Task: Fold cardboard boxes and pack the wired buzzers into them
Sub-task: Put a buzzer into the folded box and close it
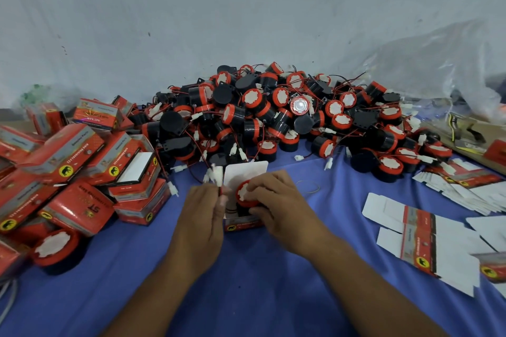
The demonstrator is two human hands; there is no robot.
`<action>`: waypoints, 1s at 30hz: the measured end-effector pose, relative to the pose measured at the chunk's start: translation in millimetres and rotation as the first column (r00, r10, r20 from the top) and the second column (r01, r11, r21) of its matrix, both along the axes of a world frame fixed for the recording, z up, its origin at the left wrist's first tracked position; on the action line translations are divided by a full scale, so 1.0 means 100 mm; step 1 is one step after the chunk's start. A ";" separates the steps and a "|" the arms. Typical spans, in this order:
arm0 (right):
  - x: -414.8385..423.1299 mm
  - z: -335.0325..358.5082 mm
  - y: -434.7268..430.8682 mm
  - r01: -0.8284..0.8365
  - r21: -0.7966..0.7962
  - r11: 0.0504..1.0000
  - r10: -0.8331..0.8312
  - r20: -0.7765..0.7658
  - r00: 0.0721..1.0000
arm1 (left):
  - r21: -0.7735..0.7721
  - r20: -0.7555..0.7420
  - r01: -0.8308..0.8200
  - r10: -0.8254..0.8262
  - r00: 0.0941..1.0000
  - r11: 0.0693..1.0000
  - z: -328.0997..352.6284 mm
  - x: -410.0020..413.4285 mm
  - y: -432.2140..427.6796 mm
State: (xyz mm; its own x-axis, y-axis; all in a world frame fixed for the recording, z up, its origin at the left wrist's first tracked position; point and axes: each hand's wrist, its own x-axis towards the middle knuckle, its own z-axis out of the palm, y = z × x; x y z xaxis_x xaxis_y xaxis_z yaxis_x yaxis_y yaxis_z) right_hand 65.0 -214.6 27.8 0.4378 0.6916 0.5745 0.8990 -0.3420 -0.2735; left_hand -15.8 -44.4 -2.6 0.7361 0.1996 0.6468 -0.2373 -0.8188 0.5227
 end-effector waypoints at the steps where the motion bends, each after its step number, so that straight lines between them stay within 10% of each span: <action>1: 0.00 -0.01 0.01 -0.020 0.008 1.000 0.020 0.003 1.000 | 0.036 -0.012 0.017 -0.016 1.000 0.999 -0.01 0.01 -0.01; 19: 0.03 -0.21 0.18 0.145 0.023 0.989 -0.140 -0.161 0.977 | -0.281 -0.096 -0.106 0.082 0.992 0.954 0.00 0.00 0.04; 26: 0.09 -0.13 0.11 0.200 -0.116 0.973 -0.214 -0.118 0.970 | -0.072 -0.002 -0.123 0.124 0.992 0.990 -0.01 0.01 0.02; 30: 0.04 -0.09 0.10 0.218 -0.123 0.968 -0.230 -0.094 0.969 | -0.166 -0.207 -0.122 0.087 0.974 0.979 -0.02 0.03 0.04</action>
